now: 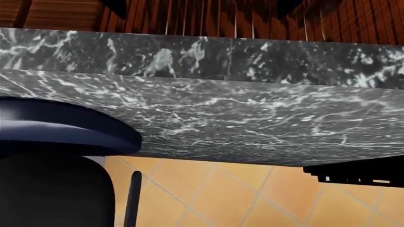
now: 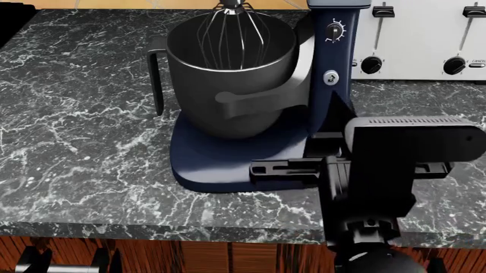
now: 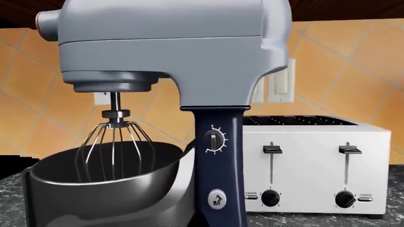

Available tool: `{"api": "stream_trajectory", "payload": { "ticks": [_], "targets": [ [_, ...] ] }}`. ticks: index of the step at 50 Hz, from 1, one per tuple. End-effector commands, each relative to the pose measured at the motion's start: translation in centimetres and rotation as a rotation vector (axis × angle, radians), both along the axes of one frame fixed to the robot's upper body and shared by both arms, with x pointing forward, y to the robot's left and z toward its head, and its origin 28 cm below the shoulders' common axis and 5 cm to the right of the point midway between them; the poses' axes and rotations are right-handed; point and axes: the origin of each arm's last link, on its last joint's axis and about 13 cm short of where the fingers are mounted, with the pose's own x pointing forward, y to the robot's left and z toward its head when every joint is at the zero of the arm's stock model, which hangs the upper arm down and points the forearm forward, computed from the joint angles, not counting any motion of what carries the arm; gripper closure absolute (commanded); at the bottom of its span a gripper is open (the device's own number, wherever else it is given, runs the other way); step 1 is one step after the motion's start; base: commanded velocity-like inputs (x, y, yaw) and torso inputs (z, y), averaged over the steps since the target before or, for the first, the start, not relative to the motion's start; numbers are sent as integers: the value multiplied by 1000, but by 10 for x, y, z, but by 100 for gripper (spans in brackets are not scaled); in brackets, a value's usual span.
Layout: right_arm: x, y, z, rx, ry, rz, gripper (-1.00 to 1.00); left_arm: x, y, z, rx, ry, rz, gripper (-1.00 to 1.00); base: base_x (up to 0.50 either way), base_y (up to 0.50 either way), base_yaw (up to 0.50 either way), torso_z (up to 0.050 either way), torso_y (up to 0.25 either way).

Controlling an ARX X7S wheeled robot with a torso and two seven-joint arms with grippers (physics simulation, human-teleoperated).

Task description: Open the stand mixer head.

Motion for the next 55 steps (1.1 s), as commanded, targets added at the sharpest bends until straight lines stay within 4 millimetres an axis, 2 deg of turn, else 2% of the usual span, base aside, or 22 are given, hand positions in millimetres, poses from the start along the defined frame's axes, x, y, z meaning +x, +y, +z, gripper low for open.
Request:
{"api": "stream_trajectory", "payload": {
  "ticks": [1, 22, 35, 50, 55],
  "targets": [
    [9, 0, -6, 7, 23, -5, 100, 0, 0, 0, 0, 0, 0, -100, 0, 0, 0, 0, 0],
    [21, 1, 5, 31, 29, -23, 100, 0, 0, -1, 0, 7, 1, -100, 0, 0, 0, 0, 0],
    [39, -1, -7, 10, 73, -57, 100, 0, 0, -1, 0, 11, -3, -100, 0, 0, 0, 0, 0],
    [40, 0, -12, -4, 83, -63, 100, 0, 0, -1, 1, 8, -2, -100, 0, 0, 0, 0, 0],
    [40, 0, -8, -4, 77, -58, 100, 0, 0, -1, -1, 9, -2, -100, 0, 0, 0, 0, 0]
  ]
}}
